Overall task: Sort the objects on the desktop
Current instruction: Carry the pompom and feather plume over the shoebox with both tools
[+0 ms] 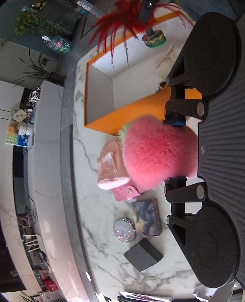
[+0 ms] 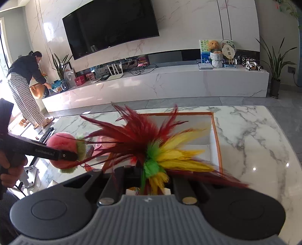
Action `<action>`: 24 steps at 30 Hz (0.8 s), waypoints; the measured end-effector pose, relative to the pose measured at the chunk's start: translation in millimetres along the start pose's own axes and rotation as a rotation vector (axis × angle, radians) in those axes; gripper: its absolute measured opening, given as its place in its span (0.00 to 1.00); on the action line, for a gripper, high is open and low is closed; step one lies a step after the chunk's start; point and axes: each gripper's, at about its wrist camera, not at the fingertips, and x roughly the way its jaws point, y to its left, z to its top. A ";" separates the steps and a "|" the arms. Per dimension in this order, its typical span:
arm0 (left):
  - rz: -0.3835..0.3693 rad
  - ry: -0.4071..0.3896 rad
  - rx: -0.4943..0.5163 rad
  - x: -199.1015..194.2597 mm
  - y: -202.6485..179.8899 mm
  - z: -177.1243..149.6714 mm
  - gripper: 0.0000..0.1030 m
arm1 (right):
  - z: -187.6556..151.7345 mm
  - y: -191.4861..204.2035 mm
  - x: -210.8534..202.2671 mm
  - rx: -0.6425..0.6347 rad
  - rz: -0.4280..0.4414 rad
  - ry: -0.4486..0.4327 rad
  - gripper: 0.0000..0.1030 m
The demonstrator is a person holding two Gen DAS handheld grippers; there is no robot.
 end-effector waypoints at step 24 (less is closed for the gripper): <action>-0.371 0.149 0.300 69.5 -191.4 6.2 0.48 | -9.8 -86.9 -54.0 0.188 -0.093 -0.094 0.10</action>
